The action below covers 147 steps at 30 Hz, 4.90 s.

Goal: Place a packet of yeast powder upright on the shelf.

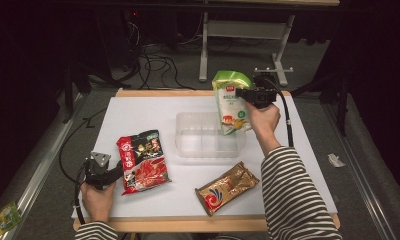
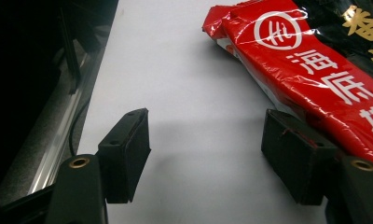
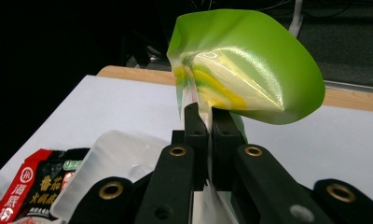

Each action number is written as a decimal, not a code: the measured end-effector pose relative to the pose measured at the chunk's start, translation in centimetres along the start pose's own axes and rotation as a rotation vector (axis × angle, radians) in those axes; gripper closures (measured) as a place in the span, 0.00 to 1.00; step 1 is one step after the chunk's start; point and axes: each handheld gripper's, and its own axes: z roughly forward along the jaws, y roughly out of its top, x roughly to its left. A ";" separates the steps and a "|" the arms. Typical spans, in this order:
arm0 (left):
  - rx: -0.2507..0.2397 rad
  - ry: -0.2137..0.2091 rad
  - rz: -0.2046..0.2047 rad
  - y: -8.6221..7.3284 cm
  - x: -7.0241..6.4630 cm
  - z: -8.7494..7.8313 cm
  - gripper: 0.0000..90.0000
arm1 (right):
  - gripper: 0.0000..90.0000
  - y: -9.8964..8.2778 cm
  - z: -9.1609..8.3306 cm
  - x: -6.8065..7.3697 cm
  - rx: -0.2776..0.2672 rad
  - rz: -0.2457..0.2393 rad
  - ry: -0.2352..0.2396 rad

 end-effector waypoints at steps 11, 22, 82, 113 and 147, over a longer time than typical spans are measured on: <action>-0.001 -0.002 -0.003 0.0 0.0 0.0 0.36 | 0.96 -2.3 1.8 0.2 -0.016 0.009 0.008; -0.001 0.005 0.004 0.0 -0.1 0.0 0.36 | 0.89 -3.6 0.9 1.0 0.079 -0.117 0.033; 0.007 0.021 0.018 0.0 -0.3 0.0 0.36 | 0.82 -5.1 2.6 -1.9 0.352 -0.086 -0.067; 0.006 0.020 0.023 0.0 -0.4 0.0 0.36 | 0.63 -8.3 1.5 -0.4 0.163 -0.144 -0.073; 0.010 0.022 0.024 0.0 -0.4 0.0 0.37 | 0.76 -11.7 -1.9 -2.1 0.157 -0.140 0.010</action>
